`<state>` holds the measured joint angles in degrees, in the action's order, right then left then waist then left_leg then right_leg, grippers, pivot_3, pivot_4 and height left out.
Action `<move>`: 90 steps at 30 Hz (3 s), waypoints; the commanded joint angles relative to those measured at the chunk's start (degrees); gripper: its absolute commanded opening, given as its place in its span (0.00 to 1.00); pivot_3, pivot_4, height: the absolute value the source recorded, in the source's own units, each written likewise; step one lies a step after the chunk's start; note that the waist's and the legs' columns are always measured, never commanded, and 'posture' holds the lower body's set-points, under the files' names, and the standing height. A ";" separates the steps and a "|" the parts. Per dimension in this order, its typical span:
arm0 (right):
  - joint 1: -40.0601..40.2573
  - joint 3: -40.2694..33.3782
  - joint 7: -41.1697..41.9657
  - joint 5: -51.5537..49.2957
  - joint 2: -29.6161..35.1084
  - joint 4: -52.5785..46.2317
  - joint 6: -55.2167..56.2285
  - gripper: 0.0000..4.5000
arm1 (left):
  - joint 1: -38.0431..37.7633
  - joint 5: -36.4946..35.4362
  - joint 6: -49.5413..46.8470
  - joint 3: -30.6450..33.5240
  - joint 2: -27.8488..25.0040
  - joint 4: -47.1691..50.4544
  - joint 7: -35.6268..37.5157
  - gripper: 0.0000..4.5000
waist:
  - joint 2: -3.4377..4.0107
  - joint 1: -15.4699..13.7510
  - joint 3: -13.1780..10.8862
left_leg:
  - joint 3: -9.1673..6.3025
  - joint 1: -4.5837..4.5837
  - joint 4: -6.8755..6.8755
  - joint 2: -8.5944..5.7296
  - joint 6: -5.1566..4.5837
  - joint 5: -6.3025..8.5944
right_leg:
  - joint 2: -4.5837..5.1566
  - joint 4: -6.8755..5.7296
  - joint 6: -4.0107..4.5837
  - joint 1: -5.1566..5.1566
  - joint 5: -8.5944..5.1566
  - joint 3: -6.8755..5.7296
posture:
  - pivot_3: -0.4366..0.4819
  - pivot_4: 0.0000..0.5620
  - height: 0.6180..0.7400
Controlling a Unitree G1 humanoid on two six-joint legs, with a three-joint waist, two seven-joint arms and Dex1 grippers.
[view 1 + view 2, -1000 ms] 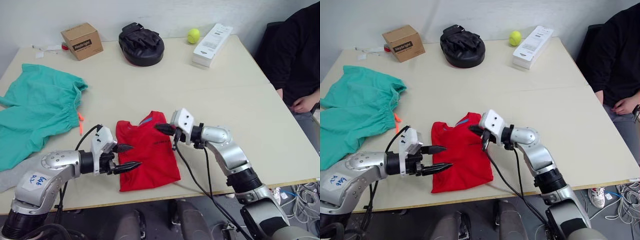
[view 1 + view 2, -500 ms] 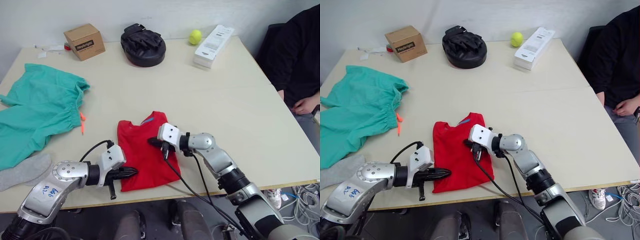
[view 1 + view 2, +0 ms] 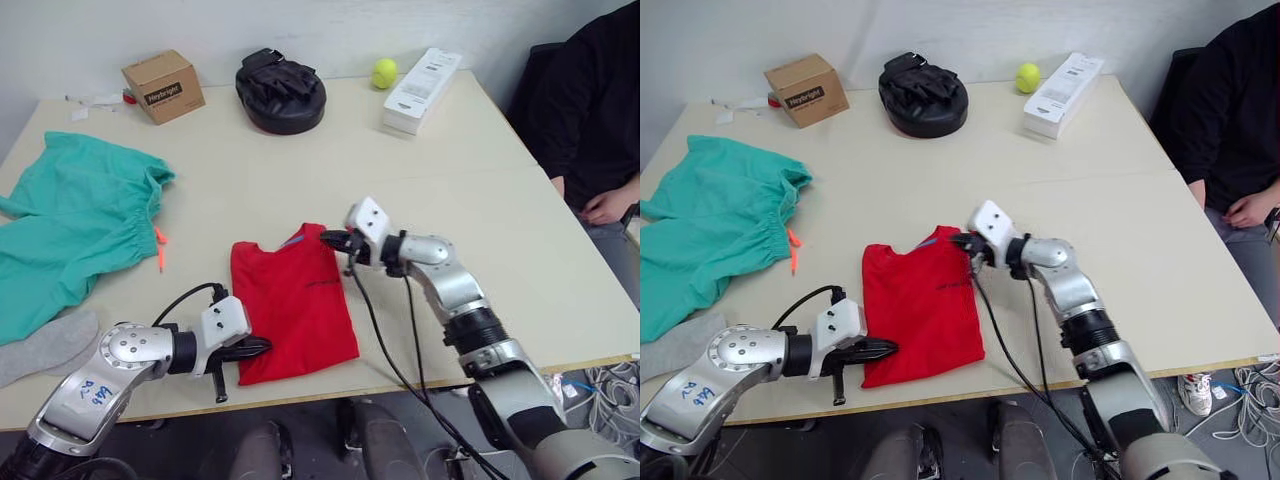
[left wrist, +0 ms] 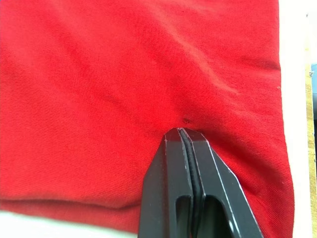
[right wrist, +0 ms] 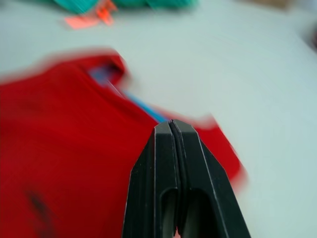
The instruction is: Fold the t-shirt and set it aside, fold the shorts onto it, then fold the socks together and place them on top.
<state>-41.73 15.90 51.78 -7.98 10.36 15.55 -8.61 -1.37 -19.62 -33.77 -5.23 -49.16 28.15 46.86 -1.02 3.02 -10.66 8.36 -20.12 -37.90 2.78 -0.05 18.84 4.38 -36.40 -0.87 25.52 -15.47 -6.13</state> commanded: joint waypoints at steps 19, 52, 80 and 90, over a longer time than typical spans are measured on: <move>-11.84 -0.31 -10.34 8.80 -3.16 26.19 11.36 0.00 | -4.95 1.17 -1.39 0.20 1.47 -0.06 -2.08 0.00 | -0.14 0.18 0.10 | -0.01 -0.04 -0.01 -0.03 0.05 -0.01 | 0.06 0.05 0.04 0.02 -0.02 -0.01 | 0.48 0.27 1.00; 17.41 -13.16 -2.69 -41.89 24.84 -27.78 -75.86 1.00 | 1.85 -10.85 -6.52 11.26 1.74 8.76 -1.84 0.99 | -0.18 -1.44 -0.04 | -0.10 -0.26 0.29 -0.06 -0.38 0.17 | -0.02 0.61 -0.07 0.06 0.05 -0.14 | 0.48 0.27 1.00; 4.99 -8.47 -5.48 -33.97 11.55 -5.07 -67.69 0.19 | 2.22 -10.68 -7.45 13.19 0.98 9.93 -3.75 1.00 | -0.50 -1.42 0.15 | -0.07 -0.12 0.38 -0.01 -0.19 -0.08 | -0.08 0.54 0.08 0.02 0.23 -0.06 | 0.48 0.27 1.00; 13.37 -11.00 -0.40 -31.91 26.82 -13.82 -58.53 0.00 | 5.48 -9.32 -5.32 8.94 2.26 6.81 -2.60 1.00 | -0.52 -3.74 0.16 | -0.08 -0.32 0.30 -0.19 -0.20 0.02 | 0.10 0.92 -0.22 -0.01 0.43 -0.12 | 0.48 0.27 1.00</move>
<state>-31.01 6.19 50.72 -42.76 33.34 2.09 -68.53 3.48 -28.99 -40.55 3.90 -47.29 34.50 43.76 -1.53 -0.72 -10.50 8.29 -20.51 -37.64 2.58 -0.29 18.85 4.49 -35.43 -1.12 25.52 -15.03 -6.24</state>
